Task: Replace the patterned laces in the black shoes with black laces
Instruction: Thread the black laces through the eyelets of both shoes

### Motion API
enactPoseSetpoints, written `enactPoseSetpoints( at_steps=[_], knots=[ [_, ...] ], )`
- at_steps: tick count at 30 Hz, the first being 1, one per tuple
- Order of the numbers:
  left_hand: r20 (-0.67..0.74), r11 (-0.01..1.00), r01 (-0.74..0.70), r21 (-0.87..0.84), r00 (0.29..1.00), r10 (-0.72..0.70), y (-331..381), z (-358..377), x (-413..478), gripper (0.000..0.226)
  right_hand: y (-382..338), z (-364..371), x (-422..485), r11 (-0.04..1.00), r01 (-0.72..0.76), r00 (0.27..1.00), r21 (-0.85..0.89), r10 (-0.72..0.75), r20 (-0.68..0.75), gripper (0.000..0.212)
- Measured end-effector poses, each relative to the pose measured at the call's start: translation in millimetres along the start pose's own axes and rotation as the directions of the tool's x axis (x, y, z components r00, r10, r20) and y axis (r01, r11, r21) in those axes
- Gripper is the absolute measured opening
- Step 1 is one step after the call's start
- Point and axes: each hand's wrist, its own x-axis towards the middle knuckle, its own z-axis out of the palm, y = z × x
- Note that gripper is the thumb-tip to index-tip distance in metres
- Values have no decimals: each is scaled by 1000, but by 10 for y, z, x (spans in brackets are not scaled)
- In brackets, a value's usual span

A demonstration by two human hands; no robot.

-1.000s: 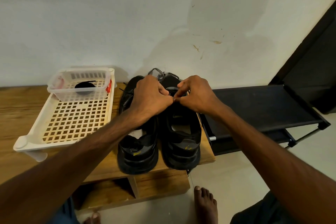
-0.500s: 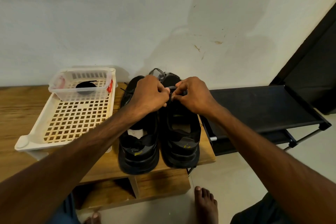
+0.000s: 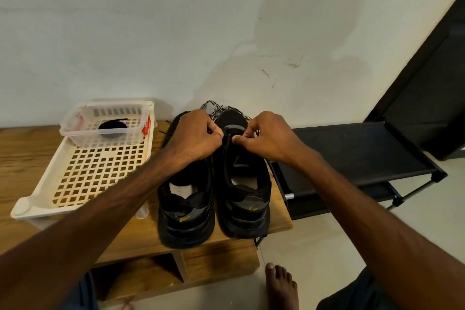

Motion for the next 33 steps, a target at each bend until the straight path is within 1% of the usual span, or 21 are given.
enactPoseSetpoints(
  at_steps=[2,4,6,8,11,12,14,16,18,19,20,22,23,24,25,26,27,28,29,31,33],
  knots=[
    [2,1000,3,9,1000,-3,-11,10,4,14,21,-52,-10,1000,-11,1000,16,11,7,38],
    [1,1000,6,-3,1000,-6,-18,20,20,19,50,-130,-29,995,-29,999,99,27,17,38],
    [19,991,52,-121,999,-50,-30,21,50,23,71,-206,-54,987,-44,998,158,37,46,35],
    [65,957,117,-265,992,-103,-31,3,76,24,93,-227,-69,992,-36,996,122,26,82,32],
    [110,904,164,-396,985,-131,-39,-49,112,22,106,-196,-77,996,-33,995,82,25,98,30],
    [104,886,167,-433,985,-134,-30,-75,110,23,121,-192,-67,995,-28,995,93,19,96,29],
    [18,874,95,-477,995,-98,-6,-157,118,22,144,-209,-54,990,-20,996,141,7,88,34],
    [-66,801,9,-599,996,-61,38,-261,117,22,152,-240,-48,979,-24,998,202,11,67,44],
    [-127,641,-64,-765,991,-53,74,-355,108,21,155,-264,-44,958,-11,999,285,1,35,54],
    [-156,573,-95,-814,986,-57,95,-389,97,20,148,-278,-47,937,1,1000,348,-7,15,53],
    [-176,534,-116,-838,982,-63,112,-407,92,19,134,-296,-54,905,13,1000,426,-11,-7,47],
    [-158,520,-110,-847,986,-49,103,-381,115,17,93,-340,-73,827,29,999,562,0,-50,30],
    [-109,537,-79,-840,994,-24,84,-349,124,15,72,-361,-81,791,40,998,610,0,-65,23],
    [-50,603,-53,-796,999,22,59,-307,131,15,55,-376,-88,760,51,998,648,-7,-69,18],
    [3,728,-62,-683,996,88,25,-269,128,13,34,-385,-95,740,66,997,669,-28,-68,19],
    [50,869,-121,-480,985,165,-6,-234,112,10,31,-386,-98,733,84,996,675,-57,-62,24],
    [94,948,-205,-245,968,234,-32,-198,86,8,33,-383,-103,733,95,995,673,-84,-49,30],
    [127,958,-281,-53,950,286,-60,-154,65,11,48,-374,-102,752,97,994,652,-101,-31,36],
    [146,945,-322,59,939,311,-67,-118,46,14,66,-362,-101,793,97,993,601,-115,-9,43],
    [131,937,-323,134,943,306,-57,-100,19,18,109,-325,-87,912,103,990,397,-131,44,59],
    [93,930,-310,198,950,297,-55,-107,35,15,143,-274,-84,976,108,987,189,-128,96,73]
  ],
)
